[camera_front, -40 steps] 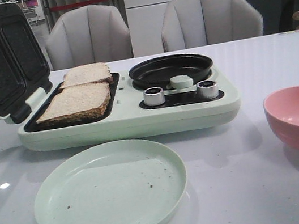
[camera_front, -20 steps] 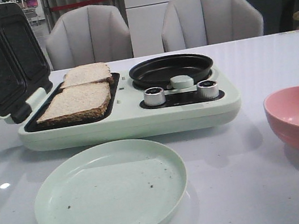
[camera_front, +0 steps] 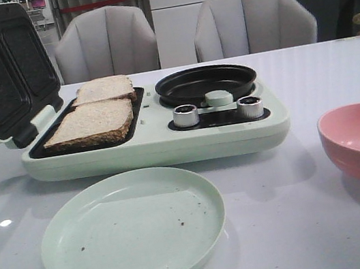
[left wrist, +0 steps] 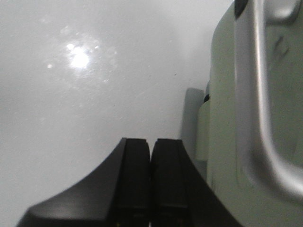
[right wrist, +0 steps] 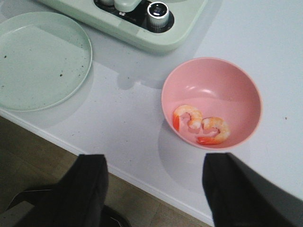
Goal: Make breakfast with bread and shrimp
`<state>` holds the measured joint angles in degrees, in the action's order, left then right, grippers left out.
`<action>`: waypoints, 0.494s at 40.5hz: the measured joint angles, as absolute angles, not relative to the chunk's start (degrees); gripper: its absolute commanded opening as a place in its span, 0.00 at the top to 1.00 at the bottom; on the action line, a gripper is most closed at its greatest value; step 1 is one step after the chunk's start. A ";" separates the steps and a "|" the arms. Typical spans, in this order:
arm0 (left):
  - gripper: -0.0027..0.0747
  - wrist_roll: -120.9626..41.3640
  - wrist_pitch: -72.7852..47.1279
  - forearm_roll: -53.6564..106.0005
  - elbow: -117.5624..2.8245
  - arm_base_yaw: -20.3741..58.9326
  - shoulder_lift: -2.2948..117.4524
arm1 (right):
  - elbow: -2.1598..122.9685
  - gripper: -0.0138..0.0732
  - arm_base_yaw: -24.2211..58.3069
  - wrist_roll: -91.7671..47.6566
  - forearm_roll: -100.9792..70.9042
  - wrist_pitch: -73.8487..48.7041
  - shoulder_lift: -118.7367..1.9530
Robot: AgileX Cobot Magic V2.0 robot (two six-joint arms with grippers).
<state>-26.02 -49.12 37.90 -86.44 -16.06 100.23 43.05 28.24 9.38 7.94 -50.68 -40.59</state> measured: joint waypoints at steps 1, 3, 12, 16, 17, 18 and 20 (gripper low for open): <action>0.84 -26.51 -49.45 39.12 -87.17 -16.06 101.31 | 43.05 0.22 28.24 9.38 7.94 -50.68 -40.59; 0.84 -27.92 -50.54 41.93 -88.54 -16.06 102.95 | 43.05 0.22 28.24 9.38 7.94 -50.68 -40.59; 0.84 -31.37 -53.81 49.73 -90.98 -14.61 106.23 | 43.05 0.22 28.24 9.38 7.94 -50.68 -40.59; 0.84 -32.17 -54.15 50.83 -91.21 -13.22 106.23 | 43.05 0.22 28.24 9.38 7.94 -50.68 -40.59; 0.84 -32.31 -54.27 50.96 -91.21 -12.71 106.23 | 43.05 0.22 28.24 9.38 7.94 -50.68 -40.59; 0.84 -32.32 -54.48 51.18 -91.21 -12.30 106.23 | 43.05 0.22 28.24 9.38 7.94 -50.68 -40.59; 0.84 -32.42 -54.62 51.26 -91.21 -11.26 106.23 | 43.05 0.22 28.24 9.38 7.94 -50.68 -40.59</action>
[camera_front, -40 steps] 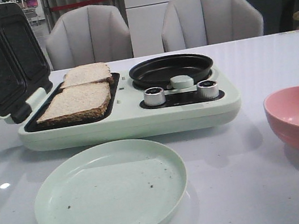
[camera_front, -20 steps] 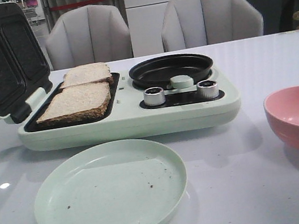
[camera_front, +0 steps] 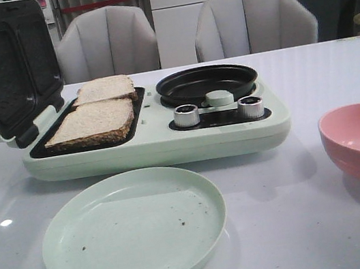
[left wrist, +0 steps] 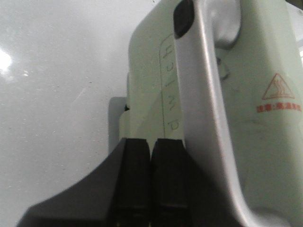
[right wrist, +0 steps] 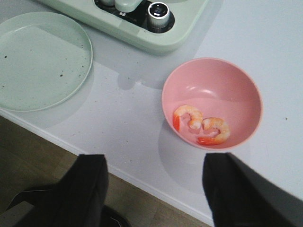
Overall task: Make breakfast with bread and shrimp
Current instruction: 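Push the sandwich-maker lid closed with the left gripper, then move the right gripper to the pink bowl and grasp its rim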
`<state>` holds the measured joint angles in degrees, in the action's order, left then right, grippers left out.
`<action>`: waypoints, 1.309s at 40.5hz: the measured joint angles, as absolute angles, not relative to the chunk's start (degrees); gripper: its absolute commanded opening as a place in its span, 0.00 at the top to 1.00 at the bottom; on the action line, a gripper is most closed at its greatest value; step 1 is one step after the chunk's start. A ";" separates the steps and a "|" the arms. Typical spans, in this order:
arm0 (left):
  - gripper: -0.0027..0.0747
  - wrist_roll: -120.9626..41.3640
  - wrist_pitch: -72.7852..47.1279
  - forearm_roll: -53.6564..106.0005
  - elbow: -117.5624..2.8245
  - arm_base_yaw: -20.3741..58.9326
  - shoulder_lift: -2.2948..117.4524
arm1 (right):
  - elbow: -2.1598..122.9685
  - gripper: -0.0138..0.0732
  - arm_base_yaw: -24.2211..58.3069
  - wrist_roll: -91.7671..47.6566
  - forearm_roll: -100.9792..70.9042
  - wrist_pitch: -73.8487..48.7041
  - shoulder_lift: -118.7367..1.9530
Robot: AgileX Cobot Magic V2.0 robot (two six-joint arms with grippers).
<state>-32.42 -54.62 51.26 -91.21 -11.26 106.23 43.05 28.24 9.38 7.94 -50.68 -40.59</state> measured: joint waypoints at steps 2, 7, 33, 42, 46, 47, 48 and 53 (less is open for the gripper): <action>0.84 -32.61 -54.86 51.58 -91.21 -10.18 106.23 | 43.05 0.22 28.24 9.38 7.94 -50.68 -40.59; 0.84 -34.22 -56.05 51.94 -91.21 -7.49 106.23 | 43.05 0.22 28.24 9.38 7.98 -50.68 -40.59; 0.84 -44.07 -53.19 50.27 -69.09 6.21 82.54 | 43.05 0.22 28.24 9.38 7.98 -50.68 -40.59; 0.83 -44.59 -53.10 46.16 -60.79 13.96 71.10 | 43.05 0.22 28.24 9.48 7.98 -50.68 -40.59; 0.83 -43.89 -53.10 42.79 -57.90 17.56 66.32 | 43.05 0.22 28.24 9.48 7.98 -50.68 -40.59; 0.83 -43.29 -53.10 41.89 -57.18 18.29 64.97 | 43.05 0.22 28.24 9.48 7.98 -50.68 -40.59; 0.83 -42.15 -53.21 40.43 -56.50 19.23 63.99 | 43.05 0.22 28.24 9.48 7.98 -50.68 -40.59; 0.83 -31.99 -53.58 29.06 -54.40 22.68 58.39 | 43.05 0.22 28.24 9.48 7.98 -50.59 -40.59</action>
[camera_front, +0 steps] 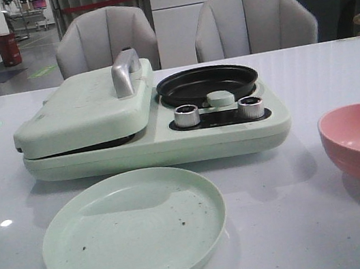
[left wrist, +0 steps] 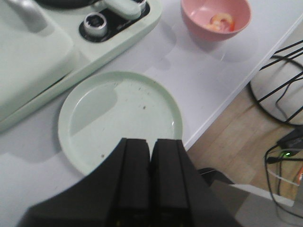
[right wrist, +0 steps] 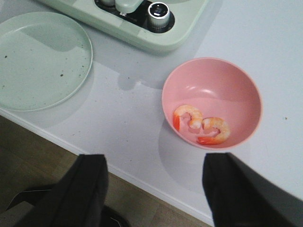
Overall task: Make breakfast with bread and shrimp
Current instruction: 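Move the right gripper to the pink bowl and grasp its rim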
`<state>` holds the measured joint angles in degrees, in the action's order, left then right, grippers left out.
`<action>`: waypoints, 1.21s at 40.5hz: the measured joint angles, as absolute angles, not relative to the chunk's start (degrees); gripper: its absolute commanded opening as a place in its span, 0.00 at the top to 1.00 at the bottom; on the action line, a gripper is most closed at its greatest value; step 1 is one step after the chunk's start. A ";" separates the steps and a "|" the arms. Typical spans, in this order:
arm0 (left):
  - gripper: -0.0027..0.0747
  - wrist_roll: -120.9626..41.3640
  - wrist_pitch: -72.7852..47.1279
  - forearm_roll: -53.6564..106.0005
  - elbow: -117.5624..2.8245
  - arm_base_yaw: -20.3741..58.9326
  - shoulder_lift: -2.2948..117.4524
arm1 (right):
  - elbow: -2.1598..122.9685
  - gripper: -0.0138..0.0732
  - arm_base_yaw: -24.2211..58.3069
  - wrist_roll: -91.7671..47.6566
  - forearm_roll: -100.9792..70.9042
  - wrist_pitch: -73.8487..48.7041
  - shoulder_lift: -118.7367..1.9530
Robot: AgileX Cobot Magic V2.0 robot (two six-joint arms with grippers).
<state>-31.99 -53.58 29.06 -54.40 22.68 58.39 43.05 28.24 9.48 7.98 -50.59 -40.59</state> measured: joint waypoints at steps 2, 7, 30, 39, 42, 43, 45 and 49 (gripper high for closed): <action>0.83 -26.44 -53.68 22.09 -53.74 23.49 55.97 | 43.05 0.22 28.24 9.48 7.98 -50.59 -40.59; 0.84 -14.17 -53.58 9.33 -52.00 23.85 50.78 | 43.05 0.22 28.24 9.48 7.98 -50.59 -40.59; 0.84 -9.76 -51.69 5.03 -47.53 24.01 39.66 | 44.54 0.22 20.68 9.48 8.74 -49.45 -50.78; 0.84 -9.76 -51.59 5.03 -47.53 24.01 39.66 | 49.33 0.22 7.18 9.26 7.64 -51.81 -60.04; 0.84 -9.76 -51.66 5.03 -47.53 24.01 39.66 | 50.31 0.22 4.03 8.82 7.42 -51.95 -63.14; 0.84 -9.76 -51.66 5.03 -47.53 24.01 39.66 | 50.63 0.22 3.35 8.71 7.33 -51.95 -64.43; 0.84 -9.76 -51.66 5.03 -47.53 24.01 39.66 | 51.05 0.22 1.98 8.68 7.28 -51.95 -66.75; 0.84 -9.76 -51.66 5.03 -47.53 24.01 39.66 | 52.10 0.22 0.15 8.45 7.28 -51.47 -71.56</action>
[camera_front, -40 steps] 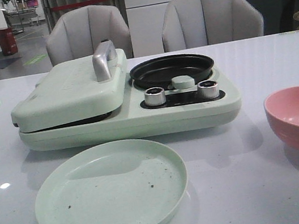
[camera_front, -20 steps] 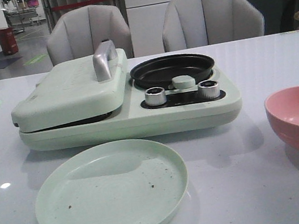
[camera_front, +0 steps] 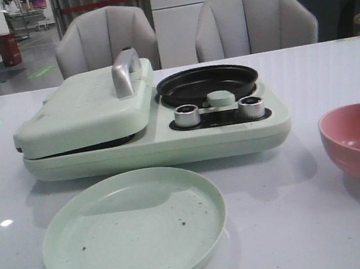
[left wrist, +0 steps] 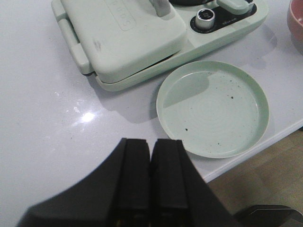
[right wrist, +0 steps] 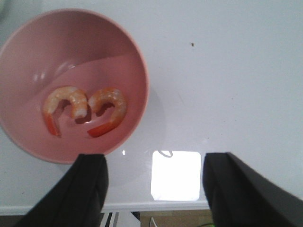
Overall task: Make breakfast with bread and shrimp
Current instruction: 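Move the right gripper to the pink bowl and grasp its rim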
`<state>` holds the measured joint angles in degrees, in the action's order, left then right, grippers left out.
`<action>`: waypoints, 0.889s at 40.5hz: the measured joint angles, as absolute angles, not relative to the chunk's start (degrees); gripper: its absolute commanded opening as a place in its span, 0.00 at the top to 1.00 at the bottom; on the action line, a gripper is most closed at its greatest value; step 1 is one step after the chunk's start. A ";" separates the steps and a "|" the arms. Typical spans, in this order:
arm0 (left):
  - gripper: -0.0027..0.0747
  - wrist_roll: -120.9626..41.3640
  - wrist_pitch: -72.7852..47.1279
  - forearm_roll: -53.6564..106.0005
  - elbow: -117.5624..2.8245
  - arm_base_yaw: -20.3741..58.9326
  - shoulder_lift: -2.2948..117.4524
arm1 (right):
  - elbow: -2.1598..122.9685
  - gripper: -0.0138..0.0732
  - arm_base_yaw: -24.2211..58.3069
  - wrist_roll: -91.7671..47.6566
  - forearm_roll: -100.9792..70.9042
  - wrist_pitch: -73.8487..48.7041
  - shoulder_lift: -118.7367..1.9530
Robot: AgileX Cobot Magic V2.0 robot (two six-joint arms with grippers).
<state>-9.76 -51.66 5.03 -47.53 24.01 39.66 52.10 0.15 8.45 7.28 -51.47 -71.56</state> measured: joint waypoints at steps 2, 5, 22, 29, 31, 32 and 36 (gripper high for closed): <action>0.84 -9.76 -51.66 5.03 -47.53 24.01 39.66 | 52.65 0.22 -0.12 8.34 7.28 -51.04 -74.30; 0.84 -9.76 -51.66 5.03 -47.53 24.01 39.66 | 53.37 0.22 -0.36 8.25 7.19 -49.99 -77.58; 0.84 -9.76 -51.66 5.03 -47.53 24.01 39.66 | 55.74 0.27 -0.36 8.01 6.88 -40.46 -92.47; 0.84 -9.76 -51.57 5.03 -47.53 24.01 39.66 | 55.74 0.50 -0.36 7.80 6.88 -38.82 -95.19; 0.84 -9.76 -51.57 5.03 -47.53 24.01 39.66 | 55.74 0.55 -0.36 7.76 6.88 -38.59 -95.76; 0.84 -9.76 -51.57 5.03 -47.53 24.01 39.66 | 55.74 0.58 -0.36 7.66 6.88 -38.55 -95.90; 0.84 -9.76 -51.57 5.03 -47.53 24.01 39.66 | 55.74 0.66 -0.36 7.32 6.88 -38.23 -96.16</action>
<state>-9.76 -51.57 5.03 -47.53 24.01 39.66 55.74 -0.36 7.32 6.88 -38.23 -96.16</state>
